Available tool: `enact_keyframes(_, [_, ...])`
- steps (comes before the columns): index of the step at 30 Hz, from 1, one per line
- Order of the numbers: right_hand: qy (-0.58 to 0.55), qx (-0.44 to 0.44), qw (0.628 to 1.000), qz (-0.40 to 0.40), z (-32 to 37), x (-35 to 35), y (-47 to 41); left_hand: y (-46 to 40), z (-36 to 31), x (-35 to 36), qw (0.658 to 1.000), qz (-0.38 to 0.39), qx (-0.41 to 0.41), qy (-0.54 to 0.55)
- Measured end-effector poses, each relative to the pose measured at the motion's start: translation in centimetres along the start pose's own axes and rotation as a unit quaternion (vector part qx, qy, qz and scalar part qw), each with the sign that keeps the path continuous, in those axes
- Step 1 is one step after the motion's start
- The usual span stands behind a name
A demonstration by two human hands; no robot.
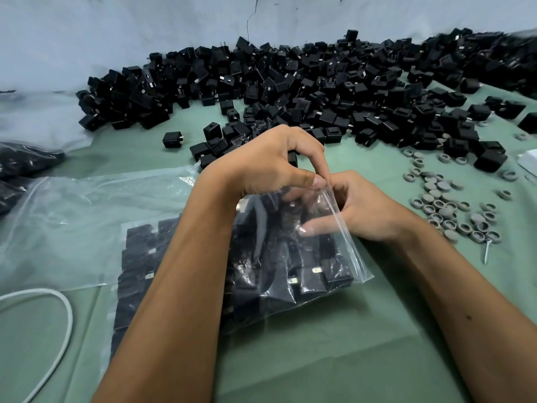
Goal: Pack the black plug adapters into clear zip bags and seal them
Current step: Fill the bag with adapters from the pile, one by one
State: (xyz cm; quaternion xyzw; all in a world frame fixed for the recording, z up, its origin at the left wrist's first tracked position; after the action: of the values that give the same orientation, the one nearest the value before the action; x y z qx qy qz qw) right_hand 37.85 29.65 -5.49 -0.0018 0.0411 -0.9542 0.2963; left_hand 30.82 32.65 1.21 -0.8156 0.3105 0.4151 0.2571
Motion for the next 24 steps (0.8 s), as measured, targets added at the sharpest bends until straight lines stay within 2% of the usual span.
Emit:
enact_keyframes(3, [0.004,0.002,1.0,0.009,0.0,0.2,0.0,0.0,0.1,0.0,1.0,0.0,-0.004,0.008])
enact_keyframes(9, [-0.007,-0.012,0.999,-0.039,0.7,-1.1,0.2,-0.1,0.0,0.0,1.0,-0.004,0.002,0.007])
enact_keyframes(15, [0.006,-0.022,0.999,-0.043,0.8,-1.0,0.2,0.0,0.2,-0.1,1.0,-0.005,-0.017,-0.006])
enact_keyframes(20, [-0.004,-0.025,0.999,-0.026,0.8,-0.6,0.1,0.4,2.7,-0.4,0.994,-0.009,-0.104,-0.019])
enact_keyframes(24, [0.009,-0.02,0.998,-0.051,0.3,-0.8,0.0,1.7,6.1,-1.1,0.973,-0.014,-0.209,-0.094])
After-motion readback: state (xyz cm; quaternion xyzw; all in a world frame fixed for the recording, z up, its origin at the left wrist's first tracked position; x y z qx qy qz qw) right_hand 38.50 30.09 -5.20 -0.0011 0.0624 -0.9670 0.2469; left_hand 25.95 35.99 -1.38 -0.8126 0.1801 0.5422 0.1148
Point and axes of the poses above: each hand's wrist, its own y-axis away from the middle knuckle, its own x-axis out of the palm, z = x × y, the point moved 10 cm from there along -y, towards the middle knuckle, and after that the axes turned 13 degrees about -y, right-handed, at the moved point
